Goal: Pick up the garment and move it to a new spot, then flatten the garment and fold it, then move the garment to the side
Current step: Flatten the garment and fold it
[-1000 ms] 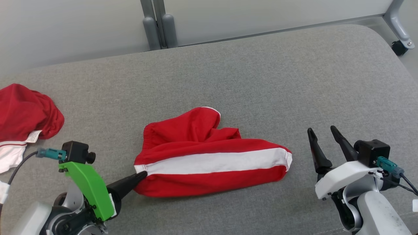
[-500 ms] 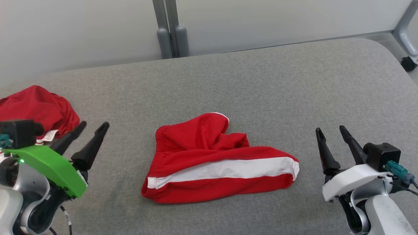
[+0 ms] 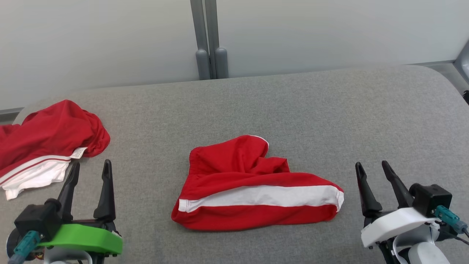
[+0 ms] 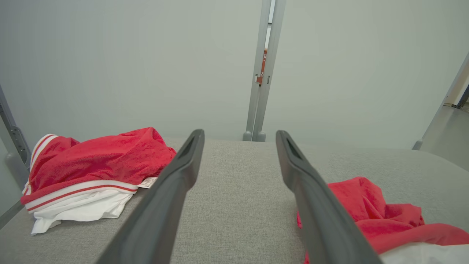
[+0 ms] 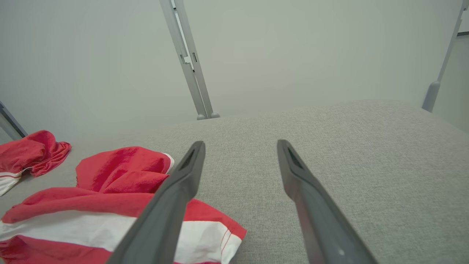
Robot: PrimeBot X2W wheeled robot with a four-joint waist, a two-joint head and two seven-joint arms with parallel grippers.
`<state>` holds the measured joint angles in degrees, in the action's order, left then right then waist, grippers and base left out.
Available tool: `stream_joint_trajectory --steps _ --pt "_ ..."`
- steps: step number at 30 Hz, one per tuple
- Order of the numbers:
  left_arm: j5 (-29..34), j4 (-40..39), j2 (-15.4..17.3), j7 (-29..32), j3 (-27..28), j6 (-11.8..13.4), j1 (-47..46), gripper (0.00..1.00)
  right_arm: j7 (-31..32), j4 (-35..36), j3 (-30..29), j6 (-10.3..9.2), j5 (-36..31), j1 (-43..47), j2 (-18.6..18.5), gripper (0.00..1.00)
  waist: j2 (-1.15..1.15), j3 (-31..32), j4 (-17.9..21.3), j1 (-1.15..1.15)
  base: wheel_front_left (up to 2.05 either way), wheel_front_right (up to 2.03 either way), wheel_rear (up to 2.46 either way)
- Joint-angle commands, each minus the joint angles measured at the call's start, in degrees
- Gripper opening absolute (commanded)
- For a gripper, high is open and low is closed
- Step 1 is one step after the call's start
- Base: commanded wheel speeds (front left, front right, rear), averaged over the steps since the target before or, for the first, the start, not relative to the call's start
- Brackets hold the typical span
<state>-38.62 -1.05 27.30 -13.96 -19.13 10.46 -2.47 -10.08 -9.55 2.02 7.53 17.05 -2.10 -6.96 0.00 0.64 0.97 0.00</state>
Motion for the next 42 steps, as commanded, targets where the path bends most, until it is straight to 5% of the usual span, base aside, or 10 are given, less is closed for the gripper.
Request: stream_joint_trajectory --steps 1,9,21,32,42 --pt "1.1 0.4 -0.8 -0.6 0.4 0.8 1.4 1.0 -0.4 0.0 -0.1 -0.08 0.2 1.4 0.1 1.0 0.0 0.7 -0.3 0.0 0.0 0.0 0.0" --pt "5.3 -0.1 -4.9 -1.3 2.1 1.1 5.9 1.0 0.1 0.3 -1.5 -0.08 0.5 4.4 0.0 1.0 0.0 2.0 -0.4 0.0 0.0 0.0 0.0" --pt "6.5 0.9 -5.6 -0.2 1.9 -1.5 6.9 1.0 3.0 1.3 -1.3 -0.08 0.1 4.2 -0.3 1.0 0.0 2.0 0.1 0.0 0.0 0.0 0.0" --pt "0.2 0.5 -2.6 22.8 -6.5 -8.1 3.5 1.0 19.5 -2.8 3.6 -0.07 5.0 1.3 -1.7 1.0 0.0 0.1 0.9 0.0 0.0 0.0 0.0" --pt "-0.1 4.3 -4.0 28.8 -10.3 -11.1 -3.5 1.0 23.8 -7.8 6.9 -0.07 8.5 -4.6 -1.2 1.0 0.0 -4.4 1.2 0.0 0.0 0.0 0.0"
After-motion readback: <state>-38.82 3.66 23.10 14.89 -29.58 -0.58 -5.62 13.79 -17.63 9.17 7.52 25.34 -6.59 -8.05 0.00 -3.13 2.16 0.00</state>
